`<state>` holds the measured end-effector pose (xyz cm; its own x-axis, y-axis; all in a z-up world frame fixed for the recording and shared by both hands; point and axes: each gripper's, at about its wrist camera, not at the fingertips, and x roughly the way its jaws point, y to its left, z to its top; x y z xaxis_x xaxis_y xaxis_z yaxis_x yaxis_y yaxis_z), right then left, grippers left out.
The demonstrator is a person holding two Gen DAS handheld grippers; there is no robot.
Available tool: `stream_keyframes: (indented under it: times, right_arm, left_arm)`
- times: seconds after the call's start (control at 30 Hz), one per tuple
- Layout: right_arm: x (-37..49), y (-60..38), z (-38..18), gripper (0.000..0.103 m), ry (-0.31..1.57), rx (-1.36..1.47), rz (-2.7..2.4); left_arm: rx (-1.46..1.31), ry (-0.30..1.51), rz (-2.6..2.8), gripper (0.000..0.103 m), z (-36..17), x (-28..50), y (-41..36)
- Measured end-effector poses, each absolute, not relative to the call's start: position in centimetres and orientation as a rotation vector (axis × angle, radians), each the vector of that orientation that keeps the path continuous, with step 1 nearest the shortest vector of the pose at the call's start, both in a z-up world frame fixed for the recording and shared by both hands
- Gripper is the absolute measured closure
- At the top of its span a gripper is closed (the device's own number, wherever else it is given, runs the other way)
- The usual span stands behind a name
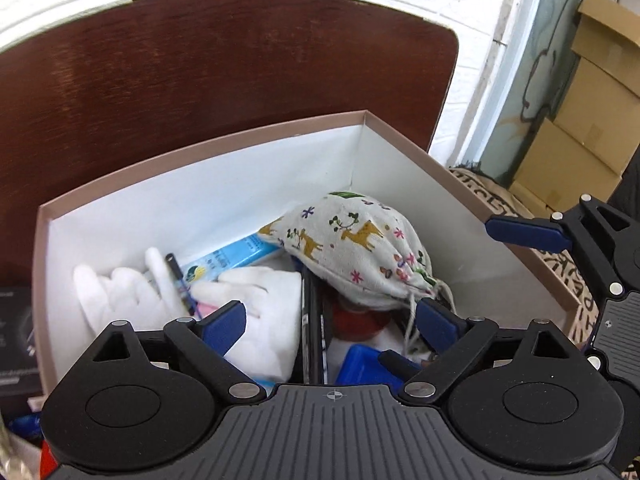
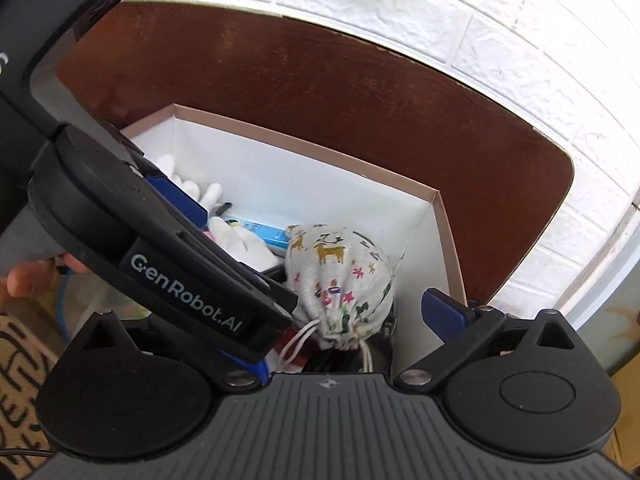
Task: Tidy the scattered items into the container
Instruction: 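Lower the pouch into the box and open both tools, then withdraw both tools from the box back to the table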
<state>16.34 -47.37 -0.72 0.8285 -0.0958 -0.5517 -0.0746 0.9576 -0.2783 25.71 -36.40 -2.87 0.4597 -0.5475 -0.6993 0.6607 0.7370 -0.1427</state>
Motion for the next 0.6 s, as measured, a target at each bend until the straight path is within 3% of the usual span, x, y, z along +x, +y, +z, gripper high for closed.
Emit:
stream_keyframes:
  times: [0.6]
  right_arm:
    - [8.9, -42.5, 4.6, 0.000, 0.442, -0.218, 0.043]
  left_arm:
    - [0.141, 0.609, -0.652, 0.001, 2.5, 16.0, -29.8]
